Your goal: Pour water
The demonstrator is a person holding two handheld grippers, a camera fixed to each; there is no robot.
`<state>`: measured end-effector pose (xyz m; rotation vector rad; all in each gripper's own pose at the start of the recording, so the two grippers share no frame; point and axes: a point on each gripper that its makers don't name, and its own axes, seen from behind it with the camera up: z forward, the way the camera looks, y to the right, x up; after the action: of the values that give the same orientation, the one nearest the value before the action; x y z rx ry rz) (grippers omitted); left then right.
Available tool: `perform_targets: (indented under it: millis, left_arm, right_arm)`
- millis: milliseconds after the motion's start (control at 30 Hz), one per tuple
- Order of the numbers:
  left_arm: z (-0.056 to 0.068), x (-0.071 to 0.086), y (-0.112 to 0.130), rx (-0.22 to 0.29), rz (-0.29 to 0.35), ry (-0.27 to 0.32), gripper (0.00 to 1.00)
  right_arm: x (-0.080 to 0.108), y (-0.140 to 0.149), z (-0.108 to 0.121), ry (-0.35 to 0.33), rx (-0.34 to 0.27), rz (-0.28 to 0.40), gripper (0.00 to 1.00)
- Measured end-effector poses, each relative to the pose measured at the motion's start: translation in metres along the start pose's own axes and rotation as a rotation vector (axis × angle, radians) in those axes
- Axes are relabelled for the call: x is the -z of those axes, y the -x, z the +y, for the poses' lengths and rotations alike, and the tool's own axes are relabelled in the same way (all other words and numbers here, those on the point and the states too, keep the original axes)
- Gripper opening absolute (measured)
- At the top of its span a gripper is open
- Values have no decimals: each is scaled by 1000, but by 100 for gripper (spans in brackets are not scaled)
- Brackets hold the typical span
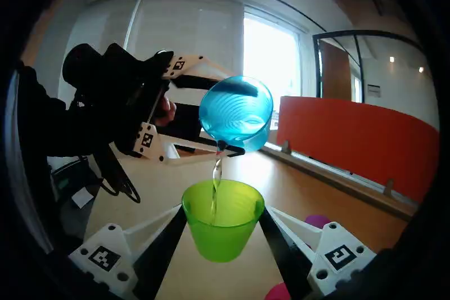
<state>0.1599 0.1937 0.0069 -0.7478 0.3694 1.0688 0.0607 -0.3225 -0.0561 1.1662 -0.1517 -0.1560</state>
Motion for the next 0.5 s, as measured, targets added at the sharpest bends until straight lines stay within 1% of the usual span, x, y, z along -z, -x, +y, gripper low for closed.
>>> perform_targets:
  millis: [500]
  left_arm:
    - [2, 0, -2, -36, -2, -3, 82]
  right_arm:
    - [1, -1, 1, -2, 8, 5, 90]
